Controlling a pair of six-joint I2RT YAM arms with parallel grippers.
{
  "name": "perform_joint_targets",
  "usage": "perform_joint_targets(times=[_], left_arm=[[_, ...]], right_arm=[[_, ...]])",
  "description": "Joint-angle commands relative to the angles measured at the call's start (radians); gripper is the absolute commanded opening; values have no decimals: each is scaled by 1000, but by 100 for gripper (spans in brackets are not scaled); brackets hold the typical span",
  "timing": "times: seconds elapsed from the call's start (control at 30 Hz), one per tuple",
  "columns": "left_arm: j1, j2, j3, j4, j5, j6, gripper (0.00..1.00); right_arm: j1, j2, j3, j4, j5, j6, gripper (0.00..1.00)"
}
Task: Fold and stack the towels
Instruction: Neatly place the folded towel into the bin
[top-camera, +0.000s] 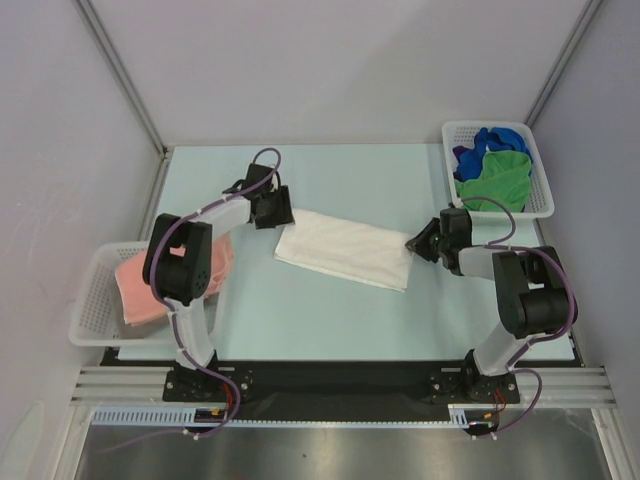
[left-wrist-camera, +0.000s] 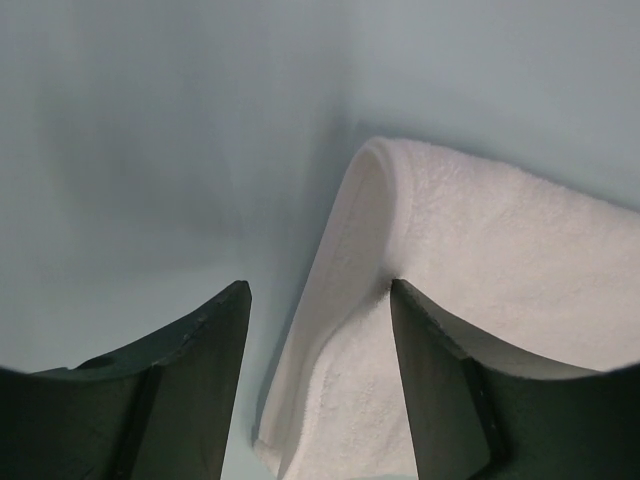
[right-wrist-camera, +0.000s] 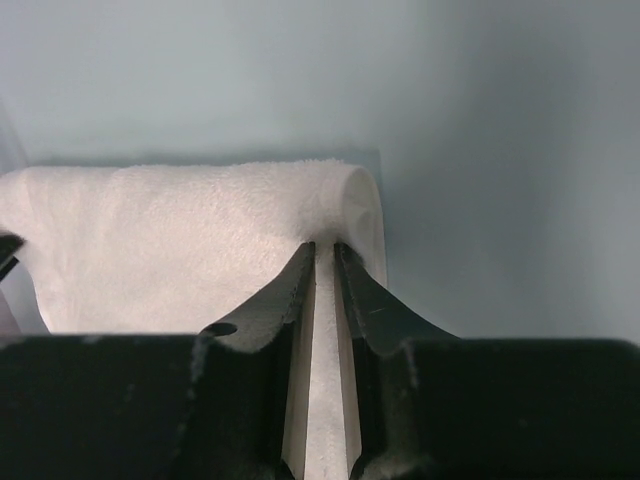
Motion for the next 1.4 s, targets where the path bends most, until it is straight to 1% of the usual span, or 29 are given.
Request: perform_joint_targets(times=[0.0, 0.17, 0.2, 0.57, 0.73, 0.83, 0.9, 1.0, 1.03, 1.13, 1.2, 1.23, 1.3, 1.37], left_arm=[[6, 58, 49, -88, 97, 60, 64], [4, 64, 10, -111, 80, 62, 65], [4, 67, 7, -114, 104, 62, 65], [-25, 81, -60, -111, 136, 52, 66], [-61, 112, -51, -117, 138, 40, 64], [-78, 116, -66, -108, 138, 23, 61], [-95, 115, -79, -99, 131, 11, 56], [-114, 116, -79, -91, 132, -6, 41], [-118, 118, -76, -91, 127, -10, 28], [-127, 103, -65, -108, 109, -21, 0], [-161, 75, -50, -128, 59, -9, 0], [-172, 61, -42, -145, 7, -9, 0], [-198, 11, -24, -197, -40, -18, 0], [-216, -38, -27, -238, -118, -20, 0]], right_arm=[[-32, 23, 16, -23, 19, -32, 18], [-57, 7, 5, -25, 11, -47, 19], [-61, 6, 3, -23, 10, -48, 19], [-85, 30, 31, -17, -32, -47, 19], [-85, 32, 51, -23, -38, -47, 18], [-85, 26, 56, -33, -33, -53, 18], [-85, 20, 56, -34, -35, -55, 18], [-86, 15, 56, -36, -35, -59, 18], [-85, 12, 60, -39, -35, -61, 18], [-86, -8, 72, -65, -35, -71, 19], [-86, -52, 74, -88, -32, -76, 21], [-86, -68, 74, -94, -26, -74, 25], [-86, -123, 80, -126, -26, -73, 25], [-86, -164, 86, -148, -29, -74, 31]])
